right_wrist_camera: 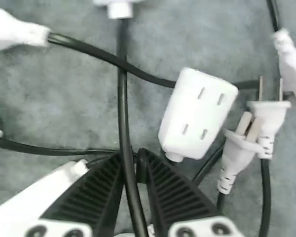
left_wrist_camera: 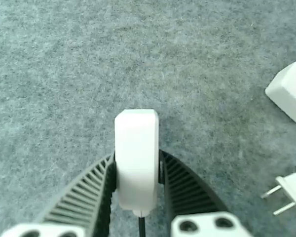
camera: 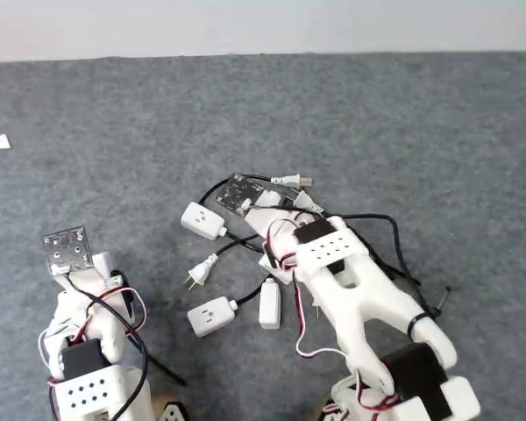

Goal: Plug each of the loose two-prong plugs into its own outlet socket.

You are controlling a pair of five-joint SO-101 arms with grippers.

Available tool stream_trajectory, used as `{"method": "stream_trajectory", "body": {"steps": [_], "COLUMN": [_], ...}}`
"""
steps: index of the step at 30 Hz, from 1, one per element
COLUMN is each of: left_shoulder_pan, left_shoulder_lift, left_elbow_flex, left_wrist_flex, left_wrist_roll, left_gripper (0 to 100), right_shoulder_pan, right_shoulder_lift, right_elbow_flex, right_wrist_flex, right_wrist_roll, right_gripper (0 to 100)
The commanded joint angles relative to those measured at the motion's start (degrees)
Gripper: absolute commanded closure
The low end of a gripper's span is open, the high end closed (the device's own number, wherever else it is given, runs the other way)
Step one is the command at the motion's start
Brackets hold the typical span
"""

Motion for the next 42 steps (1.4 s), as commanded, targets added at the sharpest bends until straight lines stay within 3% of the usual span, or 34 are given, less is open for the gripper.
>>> {"method": "stream_trajectory", "body": {"steps": [1, 5, 8, 12, 21, 26, 32, 42], "left_shoulder_pan": [0.53, 0.53, 0.53, 0.53, 0.53, 0.35, 0.35, 0.35], "left_shoulder_lift": [-0.53, -0.53, -0.53, -0.53, -0.53, -0.53, -0.53, -0.53], "left_elbow_flex": [-0.84, -0.84, -0.84, -0.84, -0.92, -1.01, -1.01, -1.01], "left_wrist_flex": [-1.49, -1.49, -1.49, -1.49, -1.49, -1.49, -1.58, -1.49], "left_wrist_roll": [-0.53, -0.53, -0.53, -0.53, -0.53, -0.53, -0.53, -0.53], "left_gripper": [98, 98, 98, 98, 98, 98, 98, 98], "right_shoulder_pan": [-3.74, -13.32, -19.65, -24.84, -33.36, -32.13, -27.74, -22.73], "right_shoulder_lift": [-1.45, -4.79, -9.27, -15.96, -25.63, -21.49, -11.56, 5.49], "right_elbow_flex": [-4.13, -4.22, -4.13, -0.44, 14.68, 16.00, 11.96, -2.46], "right_wrist_flex": [5.76, 13.58, 18.24, 19.56, 10.24, 4.35, -5.93, -6.90], "right_wrist_roll": [-0.62, -2.99, -3.34, -3.43, -2.81, -4.31, -11.34, -12.75], "right_gripper": [86.1, 59.6, 53.7, 62.3, 99.6, 98.0, 98.0, 98.0]}}
